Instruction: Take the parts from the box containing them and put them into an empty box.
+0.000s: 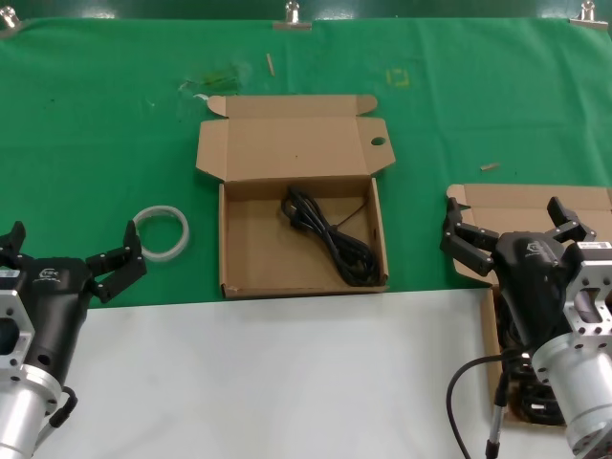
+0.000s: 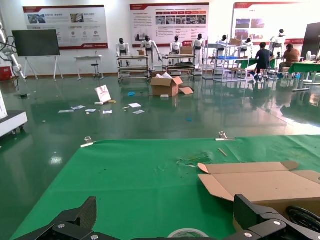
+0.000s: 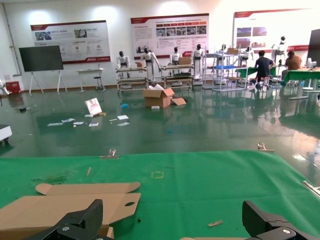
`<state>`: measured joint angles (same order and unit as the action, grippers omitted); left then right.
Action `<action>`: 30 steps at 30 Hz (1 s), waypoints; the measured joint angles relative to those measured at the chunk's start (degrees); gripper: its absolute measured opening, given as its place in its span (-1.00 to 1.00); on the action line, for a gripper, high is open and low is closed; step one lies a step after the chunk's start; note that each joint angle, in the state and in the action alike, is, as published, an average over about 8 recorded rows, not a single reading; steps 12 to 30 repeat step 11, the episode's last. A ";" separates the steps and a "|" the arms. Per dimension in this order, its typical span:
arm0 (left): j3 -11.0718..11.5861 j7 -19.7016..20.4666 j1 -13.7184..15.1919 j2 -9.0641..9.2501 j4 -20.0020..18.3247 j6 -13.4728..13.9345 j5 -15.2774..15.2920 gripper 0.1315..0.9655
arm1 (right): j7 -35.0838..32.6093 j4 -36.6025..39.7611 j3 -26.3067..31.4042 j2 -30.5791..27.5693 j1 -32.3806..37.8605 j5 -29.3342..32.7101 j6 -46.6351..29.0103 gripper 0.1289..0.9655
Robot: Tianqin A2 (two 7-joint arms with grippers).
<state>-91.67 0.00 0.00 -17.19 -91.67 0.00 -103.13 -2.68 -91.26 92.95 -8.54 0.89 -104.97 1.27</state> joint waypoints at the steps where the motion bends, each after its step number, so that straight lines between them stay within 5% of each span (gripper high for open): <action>1: 0.00 0.00 0.00 0.00 0.00 0.00 0.00 1.00 | 0.00 0.00 0.00 0.00 0.00 0.00 0.00 1.00; 30: 0.00 0.00 0.00 0.00 0.00 0.00 0.00 1.00 | 0.00 0.00 0.00 0.00 0.00 0.00 0.00 1.00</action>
